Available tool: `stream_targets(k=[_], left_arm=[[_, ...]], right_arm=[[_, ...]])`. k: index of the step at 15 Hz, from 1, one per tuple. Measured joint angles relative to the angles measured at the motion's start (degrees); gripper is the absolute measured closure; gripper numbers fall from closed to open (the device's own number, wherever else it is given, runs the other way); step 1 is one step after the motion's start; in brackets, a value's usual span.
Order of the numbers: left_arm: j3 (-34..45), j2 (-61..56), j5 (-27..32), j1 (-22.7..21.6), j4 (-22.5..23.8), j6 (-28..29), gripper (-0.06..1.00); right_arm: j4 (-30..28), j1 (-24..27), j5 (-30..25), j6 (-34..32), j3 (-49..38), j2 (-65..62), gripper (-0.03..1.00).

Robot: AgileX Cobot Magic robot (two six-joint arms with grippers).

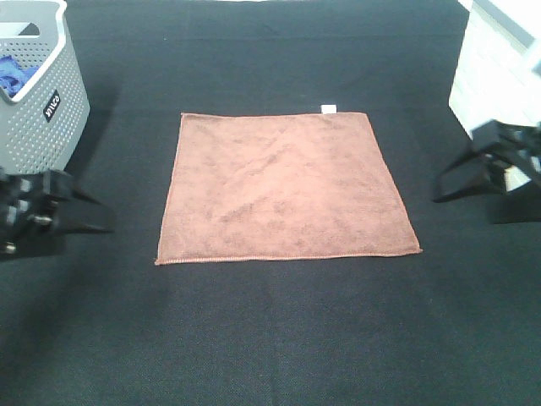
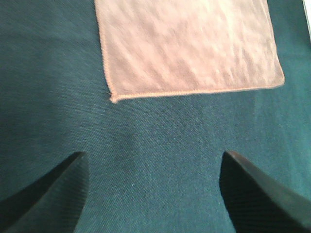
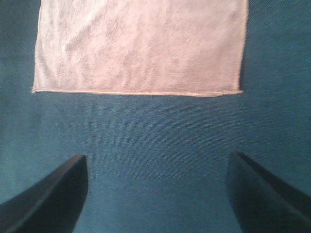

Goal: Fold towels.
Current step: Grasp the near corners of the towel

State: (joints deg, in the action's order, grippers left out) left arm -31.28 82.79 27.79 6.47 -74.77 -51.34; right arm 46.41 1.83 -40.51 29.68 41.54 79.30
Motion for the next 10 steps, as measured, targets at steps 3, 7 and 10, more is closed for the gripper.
stream_targets(k=[3,7,10], left_arm=[[-1.38,8.48,0.63,0.00,-11.29,-7.85,0.23],[-6.25,16.16,1.78,0.00,-13.35,-10.26,0.23],[-10.77,21.77,1.78,0.00,-13.64,-10.37,0.23]], right_arm=[[0.29,0.00,-3.04,0.46,5.16,10.49,0.23],[0.34,0.00,-3.67,1.89,11.12,17.19,0.23],[0.29,0.00,-2.06,2.01,15.47,22.29,0.23]])
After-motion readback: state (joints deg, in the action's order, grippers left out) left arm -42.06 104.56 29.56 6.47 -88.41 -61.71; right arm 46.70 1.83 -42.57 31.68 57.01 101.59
